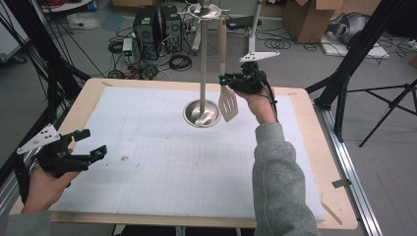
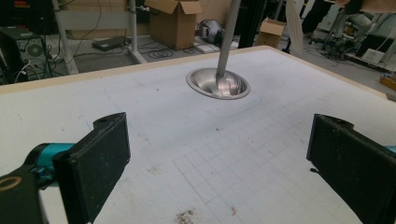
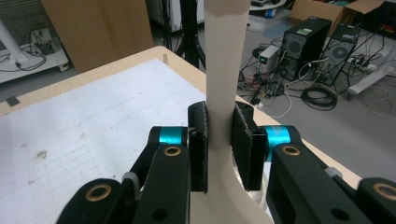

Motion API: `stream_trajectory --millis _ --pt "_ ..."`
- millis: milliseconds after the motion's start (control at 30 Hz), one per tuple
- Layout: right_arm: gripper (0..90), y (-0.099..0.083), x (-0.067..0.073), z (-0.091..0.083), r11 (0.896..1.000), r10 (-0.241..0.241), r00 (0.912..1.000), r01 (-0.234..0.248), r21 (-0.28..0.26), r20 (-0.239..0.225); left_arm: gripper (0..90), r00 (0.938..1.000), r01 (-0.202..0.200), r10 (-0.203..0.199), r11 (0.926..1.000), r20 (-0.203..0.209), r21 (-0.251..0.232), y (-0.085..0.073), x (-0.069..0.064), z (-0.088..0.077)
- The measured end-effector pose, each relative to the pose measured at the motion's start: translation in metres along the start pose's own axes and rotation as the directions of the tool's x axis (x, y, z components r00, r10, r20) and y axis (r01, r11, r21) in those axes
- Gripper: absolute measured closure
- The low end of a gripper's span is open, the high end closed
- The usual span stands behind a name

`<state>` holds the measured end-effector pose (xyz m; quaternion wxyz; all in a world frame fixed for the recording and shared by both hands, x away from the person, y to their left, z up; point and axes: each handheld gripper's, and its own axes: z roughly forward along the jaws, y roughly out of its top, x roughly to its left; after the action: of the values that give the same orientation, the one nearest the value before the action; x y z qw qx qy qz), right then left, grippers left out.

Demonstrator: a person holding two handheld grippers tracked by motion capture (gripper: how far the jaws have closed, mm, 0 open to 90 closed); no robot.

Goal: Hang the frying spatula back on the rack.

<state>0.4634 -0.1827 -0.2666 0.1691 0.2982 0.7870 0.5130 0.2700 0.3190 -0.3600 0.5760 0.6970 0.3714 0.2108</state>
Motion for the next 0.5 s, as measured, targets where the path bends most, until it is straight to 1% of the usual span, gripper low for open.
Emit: stream_trajectory --millis 67,233,300,333,400,500 --pt "77.3 0.0 0.0 0.002 1.0 0.007 1.0 -0.007 -0.006 -0.004 6.6 1.0 0.002 -0.002 1.0 0.0 -0.001 0.0 0.0 -0.001" --pt "75.4 0.0 0.0 0.003 1.0 0.018 0.9998 -0.018 -0.012 0.011 6.6 1.0 0.0 0.0 1.0 -0.005 -0.003 0.0 0.0 -0.002" --pt "68.0 0.0 0.0 0.001 0.999 0.035 0.9993 -0.034 -0.035 0.011 6.6 1.0 0.0 0.0 1.0 -0.004 -0.002 0.0 -0.001 -0.002" --pt "64.6 0.0 0.0 -0.001 0.999 0.032 0.9993 -0.031 -0.042 0.019 6.6 1.0 -0.002 0.002 1.0 -0.005 -0.001 0.0 -0.001 -0.002" --pt "60.5 -0.001 0.0 -0.004 0.999 0.029 0.9992 -0.028 -0.04 0.026 6.6 1.0 -0.003 0.003 1.0 -0.002 -0.001 0.0 -0.001 -0.002" --pt "50.3 -0.004 0.001 -0.01 0.998 0.035 0.9985 -0.033 -0.051 0.042 6.6 1.0 -0.005 0.005 1.0 0.0 -0.006 0.001 -0.001 -0.002"
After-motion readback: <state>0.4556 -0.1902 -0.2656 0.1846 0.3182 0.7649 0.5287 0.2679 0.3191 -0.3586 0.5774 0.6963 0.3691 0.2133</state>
